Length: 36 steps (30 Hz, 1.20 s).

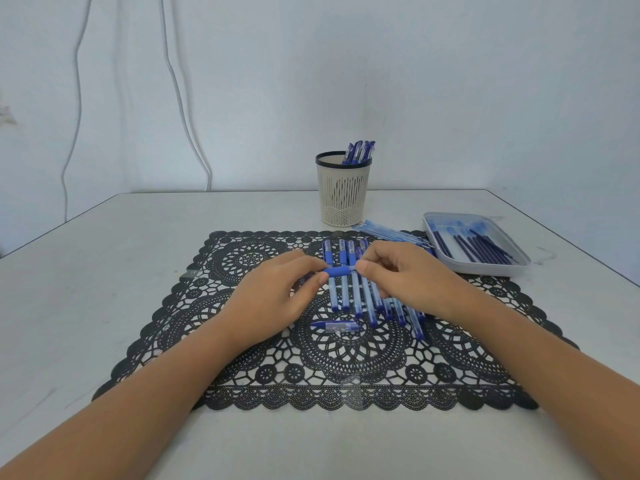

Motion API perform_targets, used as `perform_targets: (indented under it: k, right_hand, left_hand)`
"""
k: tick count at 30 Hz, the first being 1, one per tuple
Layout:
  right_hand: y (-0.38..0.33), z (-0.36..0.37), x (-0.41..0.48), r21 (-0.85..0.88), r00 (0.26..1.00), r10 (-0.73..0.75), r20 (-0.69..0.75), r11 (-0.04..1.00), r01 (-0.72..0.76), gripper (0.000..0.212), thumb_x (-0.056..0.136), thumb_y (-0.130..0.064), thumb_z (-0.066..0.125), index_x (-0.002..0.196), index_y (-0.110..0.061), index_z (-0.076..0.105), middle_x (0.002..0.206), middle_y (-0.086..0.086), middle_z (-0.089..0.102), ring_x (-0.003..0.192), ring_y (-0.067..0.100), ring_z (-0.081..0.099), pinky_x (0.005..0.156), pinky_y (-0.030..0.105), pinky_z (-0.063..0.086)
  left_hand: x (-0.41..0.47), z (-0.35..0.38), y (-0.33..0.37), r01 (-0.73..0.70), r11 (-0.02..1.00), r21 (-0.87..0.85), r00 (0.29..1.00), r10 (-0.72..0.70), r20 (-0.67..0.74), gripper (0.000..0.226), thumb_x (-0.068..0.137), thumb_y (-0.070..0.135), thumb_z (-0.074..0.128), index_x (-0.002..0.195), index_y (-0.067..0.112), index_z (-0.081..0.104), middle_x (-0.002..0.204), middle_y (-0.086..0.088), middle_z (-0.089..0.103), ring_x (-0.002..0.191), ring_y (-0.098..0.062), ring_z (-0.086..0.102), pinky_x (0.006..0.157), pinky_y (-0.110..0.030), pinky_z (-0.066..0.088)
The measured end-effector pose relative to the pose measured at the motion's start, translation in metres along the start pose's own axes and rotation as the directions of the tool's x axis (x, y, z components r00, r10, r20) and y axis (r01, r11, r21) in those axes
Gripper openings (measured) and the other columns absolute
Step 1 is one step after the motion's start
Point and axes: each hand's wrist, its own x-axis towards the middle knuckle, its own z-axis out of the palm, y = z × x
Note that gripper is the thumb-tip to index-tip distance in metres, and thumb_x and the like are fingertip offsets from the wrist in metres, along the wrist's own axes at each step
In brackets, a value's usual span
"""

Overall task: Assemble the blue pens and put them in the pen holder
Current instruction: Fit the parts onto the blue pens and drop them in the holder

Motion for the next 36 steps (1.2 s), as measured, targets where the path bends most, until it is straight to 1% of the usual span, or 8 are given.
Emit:
perform_targets:
  k: [4,8,12,15,20,24,30,36]
  right_hand:
    - [-0.003,0.001,0.001,0.009,1.0,-0.011,0.007,1.0,0.011,0.028,0.096,-0.031,0.043,0.071,-0.02,0.05,0.056,-0.008,0.041,0.043,0.002,0.032,0.045,0.012,0.031]
    - [-0.002,-0.002,0.001,0.038,1.0,0.0,0.011,0.999,0.0,0.024,0.092,-0.037,0.049,0.075,-0.021,0.054,0.058,-0.008,0.043,0.047,0.002,0.035,0.05,0.012,0.032]
    - [0.0,-0.006,-0.001,0.027,0.985,0.03,0.17,0.999,-0.035,0.03,0.076,-0.051,0.064,0.089,-0.025,0.058,0.067,-0.006,0.049,0.06,0.007,0.044,0.061,0.022,0.037]
    - [-0.006,-0.003,-0.006,-0.014,0.962,-0.022,0.27,1.0,0.027,0.028,0.071,-0.049,0.071,0.09,-0.031,0.061,0.068,-0.011,0.05,0.059,0.002,0.045,0.062,0.019,0.037]
    - [-0.01,0.007,-0.007,-0.252,0.921,-0.117,0.37,0.942,0.221,0.023,0.08,-0.044,0.066,0.1,-0.034,0.065,0.092,-0.011,0.048,0.075,-0.003,0.045,0.067,0.01,0.035]
    - [-0.01,0.005,-0.007,-0.193,0.948,-0.13,0.292,0.963,0.191,0.014,0.086,-0.037,0.058,0.092,-0.027,0.065,0.09,-0.011,0.056,0.08,-0.001,0.052,0.073,0.011,0.041]
    - [0.002,-0.023,-0.003,-0.077,0.999,0.041,0.011,0.996,-0.04,0.015,0.09,-0.024,0.051,0.08,-0.015,0.058,0.066,-0.006,0.053,0.06,0.008,0.046,0.065,0.024,0.044]
    - [0.007,-0.02,-0.001,-0.041,0.999,-0.006,-0.033,0.999,0.005,0.014,0.09,-0.032,0.055,0.087,-0.023,0.065,0.068,0.002,0.059,0.058,0.009,0.046,0.061,0.022,0.038]
  left_hand:
    - [0.001,-0.001,0.002,-0.001,1.0,-0.008,0.999,0.001,-0.038,0.042,0.09,0.044,0.037,0.106,0.017,0.064,0.08,0.015,0.053,0.071,-0.001,0.049,0.061,-0.018,0.04]
    - [0.001,-0.001,0.001,0.023,1.0,-0.018,1.0,-0.023,-0.017,0.044,0.088,0.048,0.037,0.105,0.018,0.064,0.079,0.018,0.051,0.072,-0.002,0.05,0.063,-0.014,0.038]
    - [0.001,-0.002,-0.005,0.062,0.998,0.008,0.998,-0.062,-0.028,0.045,0.086,0.051,0.035,0.104,0.02,0.063,0.082,0.023,0.051,0.075,0.001,0.052,0.065,-0.017,0.041]
    - [0.001,-0.003,-0.006,0.092,0.996,0.011,0.995,-0.092,-0.04,0.048,0.085,0.052,0.034,0.105,0.02,0.063,0.084,0.019,0.054,0.075,-0.004,0.054,0.067,-0.024,0.046]
    - [0.001,-0.003,-0.005,0.086,0.996,0.03,0.996,-0.085,-0.033,0.049,0.085,0.052,0.034,0.106,0.019,0.063,0.084,0.02,0.053,0.076,-0.007,0.055,0.068,-0.026,0.047]
    - [0.001,-0.004,-0.006,0.094,0.995,0.022,0.995,-0.093,-0.029,0.049,0.085,0.052,0.034,0.107,0.019,0.063,0.084,0.019,0.055,0.075,-0.006,0.055,0.067,-0.024,0.046]
    - [0.001,-0.004,-0.006,0.114,0.993,0.009,0.993,-0.114,-0.018,0.048,0.086,0.053,0.035,0.108,0.02,0.062,0.085,0.02,0.055,0.077,-0.004,0.054,0.069,-0.02,0.045]
    - [0.001,-0.004,-0.003,0.085,0.996,0.023,0.996,-0.085,-0.012,0.047,0.086,0.051,0.034,0.107,0.02,0.063,0.084,0.02,0.053,0.076,-0.003,0.053,0.068,-0.024,0.046]
